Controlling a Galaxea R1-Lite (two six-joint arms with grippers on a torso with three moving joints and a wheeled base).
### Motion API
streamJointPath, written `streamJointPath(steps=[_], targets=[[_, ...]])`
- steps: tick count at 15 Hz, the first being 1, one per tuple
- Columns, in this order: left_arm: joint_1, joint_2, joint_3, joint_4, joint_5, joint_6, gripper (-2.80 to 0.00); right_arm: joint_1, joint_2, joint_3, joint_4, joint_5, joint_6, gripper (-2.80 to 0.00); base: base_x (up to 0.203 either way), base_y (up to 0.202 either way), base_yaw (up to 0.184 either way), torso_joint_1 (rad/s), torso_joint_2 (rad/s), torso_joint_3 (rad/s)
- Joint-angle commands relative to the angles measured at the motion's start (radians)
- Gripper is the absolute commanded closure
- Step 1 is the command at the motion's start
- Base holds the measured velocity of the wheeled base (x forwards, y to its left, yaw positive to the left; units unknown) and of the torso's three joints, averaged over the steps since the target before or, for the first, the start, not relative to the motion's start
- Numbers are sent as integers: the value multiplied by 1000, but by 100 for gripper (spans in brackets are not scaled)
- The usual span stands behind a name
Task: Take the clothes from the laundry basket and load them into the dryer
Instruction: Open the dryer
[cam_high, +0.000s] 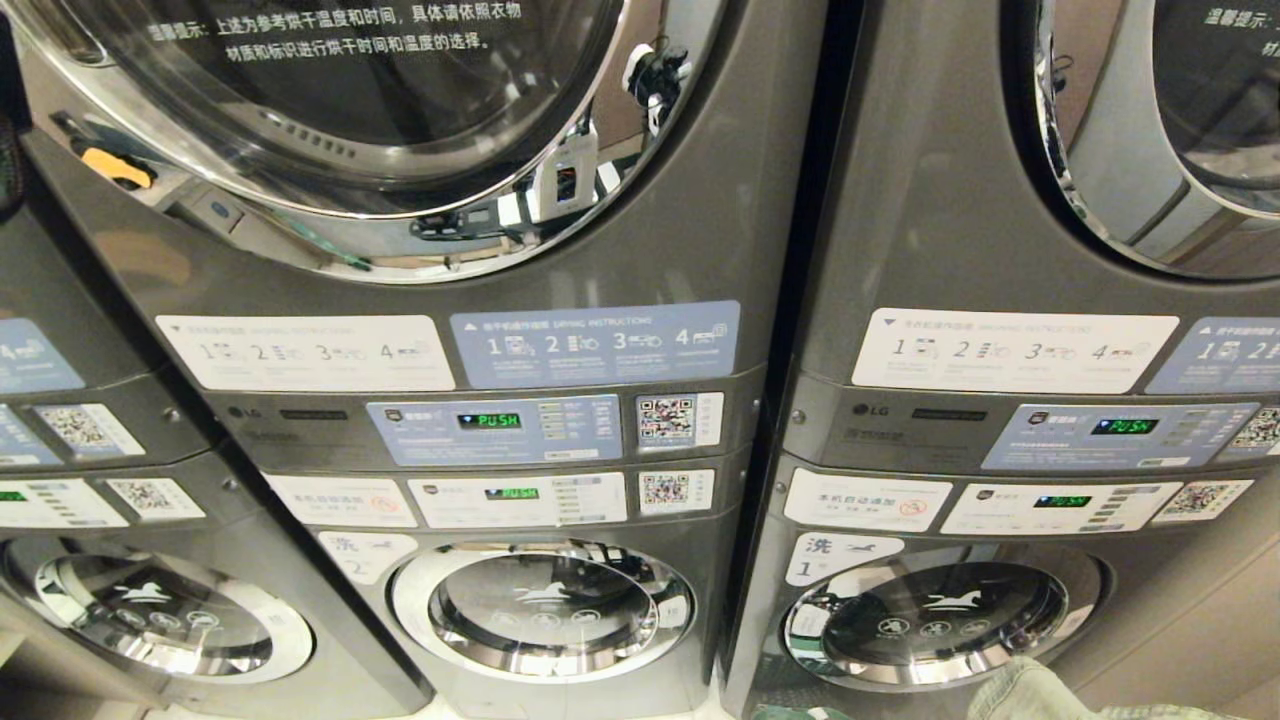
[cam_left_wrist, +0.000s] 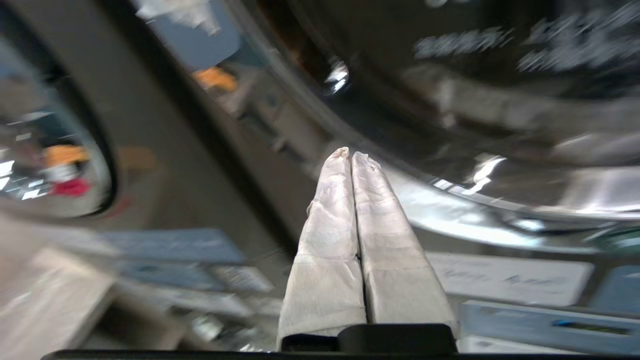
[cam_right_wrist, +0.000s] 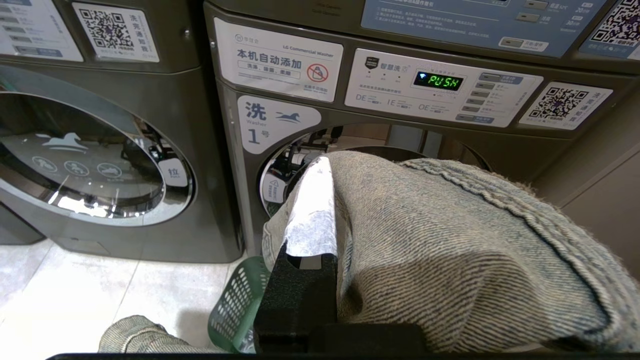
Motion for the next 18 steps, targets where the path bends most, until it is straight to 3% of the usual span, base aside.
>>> streamJointPath(steps=[1, 3, 8, 10, 11, 16, 18], targets=[[-20, -9, 12, 0, 78, 44, 0, 0, 1, 0, 0, 0, -1, 0, 0, 0, 0, 0, 0, 0], [-35, -2, 9, -15, 163, 102, 0, 0, 1, 0, 0, 2, -4, 0, 0, 0, 0, 0, 0, 0], [-56, 14, -112, -25, 176, 141, 0, 0, 1, 0, 0, 0, -1, 0, 0, 0, 0, 0, 0, 0], [-61, 44, -189, -17, 255, 178, 0, 0, 1, 0, 0, -1, -1, 0, 0, 0, 0, 0, 0, 0], [-63, 55, -202, -17, 291, 183, 0, 0, 1, 0, 0, -1, -1, 0, 0, 0, 0, 0, 0, 0], [-63, 113, -221, -40, 325, 179, 0, 0, 1, 0, 0, -1, -1, 0, 0, 0, 0, 0, 0, 0], [-64, 177, -319, -76, 393, 173, 0, 0, 1, 0, 0, -1, -1, 0, 0, 0, 0, 0, 0, 0]])
